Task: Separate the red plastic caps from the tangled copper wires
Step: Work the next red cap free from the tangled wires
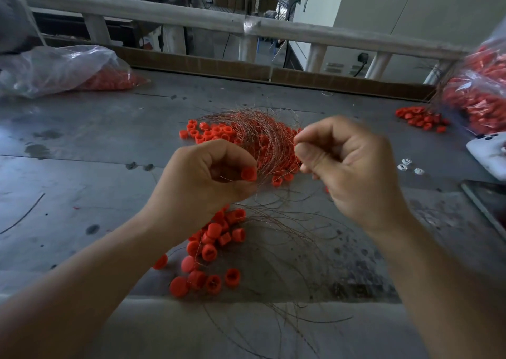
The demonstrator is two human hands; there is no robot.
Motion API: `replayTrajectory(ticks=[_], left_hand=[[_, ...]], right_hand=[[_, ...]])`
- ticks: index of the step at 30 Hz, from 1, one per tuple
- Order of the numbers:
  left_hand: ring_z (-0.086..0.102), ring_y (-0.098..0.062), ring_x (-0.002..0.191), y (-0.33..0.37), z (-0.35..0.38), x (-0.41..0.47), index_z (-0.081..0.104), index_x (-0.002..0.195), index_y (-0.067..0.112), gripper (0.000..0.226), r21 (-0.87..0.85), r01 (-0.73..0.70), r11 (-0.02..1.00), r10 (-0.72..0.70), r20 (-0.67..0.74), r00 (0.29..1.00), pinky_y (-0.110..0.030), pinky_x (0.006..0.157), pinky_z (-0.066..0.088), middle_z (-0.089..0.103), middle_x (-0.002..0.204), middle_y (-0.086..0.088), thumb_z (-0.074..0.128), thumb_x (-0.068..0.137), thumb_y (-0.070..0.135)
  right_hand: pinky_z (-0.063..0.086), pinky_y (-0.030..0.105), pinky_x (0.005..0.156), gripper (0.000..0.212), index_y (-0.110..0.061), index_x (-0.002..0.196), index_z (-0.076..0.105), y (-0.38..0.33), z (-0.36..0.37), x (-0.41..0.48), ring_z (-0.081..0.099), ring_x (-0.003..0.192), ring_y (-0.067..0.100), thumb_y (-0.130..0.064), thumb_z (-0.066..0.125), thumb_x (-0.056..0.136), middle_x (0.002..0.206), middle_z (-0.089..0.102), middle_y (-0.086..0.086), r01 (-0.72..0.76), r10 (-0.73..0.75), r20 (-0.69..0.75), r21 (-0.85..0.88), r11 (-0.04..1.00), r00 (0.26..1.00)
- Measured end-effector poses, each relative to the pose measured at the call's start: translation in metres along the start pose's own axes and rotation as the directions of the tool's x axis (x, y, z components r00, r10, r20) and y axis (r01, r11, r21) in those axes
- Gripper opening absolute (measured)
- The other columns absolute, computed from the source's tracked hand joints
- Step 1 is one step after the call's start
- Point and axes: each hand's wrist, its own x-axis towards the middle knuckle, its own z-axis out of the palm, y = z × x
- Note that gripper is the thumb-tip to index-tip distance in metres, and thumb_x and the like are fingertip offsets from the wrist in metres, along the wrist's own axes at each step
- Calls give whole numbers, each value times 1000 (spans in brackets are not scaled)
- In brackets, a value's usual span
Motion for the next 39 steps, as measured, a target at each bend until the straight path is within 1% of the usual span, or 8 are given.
replayTrajectory(ticks=[5, 8, 16, 21, 25, 30, 35, 39], left_hand=[[66, -1, 66, 1, 0, 0, 66, 73, 33, 26, 11, -14, 1000, 13, 20, 1000, -11, 62, 51, 70, 75, 14, 74, 54, 17], [66, -1, 66, 2, 0, 0, 65, 73, 33, 24, 5, -12, 1000, 12, 24, 1000, -11, 61, 51, 70, 79, 11, 71, 52, 22], [66, -2, 67, 5, 0, -1, 66, 77, 30, 24, -6, -14, 1000, 14, 34, 999, -11, 62, 52, 70, 81, 10, 68, 54, 27], [69, -9, 74, 2, -3, 0, 69, 89, 25, 30, -229, 76, 971, -64, 58, 996, -11, 65, 50, 74, 80, 1, 63, 67, 7], [65, 0, 69, 2, -5, 1, 68, 90, 27, 31, -247, 86, 965, -71, 69, 995, -7, 60, 47, 71, 76, 11, 63, 62, 17], [67, -11, 75, -1, -4, 1, 72, 84, 21, 24, -361, 127, 924, -93, 109, 990, -15, 66, 51, 71, 83, -3, 62, 65, 14], [64, -5, 75, -1, -7, 0, 73, 89, 35, 32, -298, 129, 946, -83, 162, 983, -12, 69, 48, 71, 84, 6, 65, 61, 22], [65, -8, 80, -2, -5, 0, 73, 84, 30, 24, -337, 105, 936, -58, 145, 988, -15, 68, 50, 71, 86, 2, 73, 62, 22]], right_hand=[[41, 8, 60, 18, -28, 80, 63, -2, 10, -4, 57, 66, -1, -11, 68, 76, 73, 60, -15, 59, -54, 46, -119, 991, 998], [44, 9, 62, 20, -28, 79, 63, -4, 13, -5, 58, 70, 1, -10, 70, 75, 75, 62, -13, 37, -31, 51, -130, 991, 998], [40, 8, 57, 21, -26, 73, 62, -4, 18, -8, 56, 65, -1, -7, 71, 76, 71, 60, -13, -8, 19, 91, -123, 992, 996], [40, 7, 56, 19, -23, 73, 63, -4, 18, -8, 56, 62, -2, -7, 70, 78, 69, 60, -14, -38, 47, 65, -126, 991, 997], [40, 7, 55, 18, -23, 72, 62, -3, 17, -8, 55, 60, -3, -8, 69, 78, 64, 57, -16, -48, 55, 42, -145, 988, 998], [38, 7, 53, 18, -23, 72, 63, -2, 16, -7, 53, 57, -3, -9, 69, 79, 62, 57, -16, -65, 69, 24, -139, 988, 997], [38, 7, 54, 19, -25, 71, 62, -3, 15, -7, 53, 57, -3, -9, 69, 79, 62, 56, -17, -67, 70, 21, -141, 988, 997], [39, 8, 54, 22, -26, 71, 61, -4, 16, -8, 54, 60, -2, -7, 69, 79, 65, 57, -16, -49, 58, 62, -144, 988, 996]])
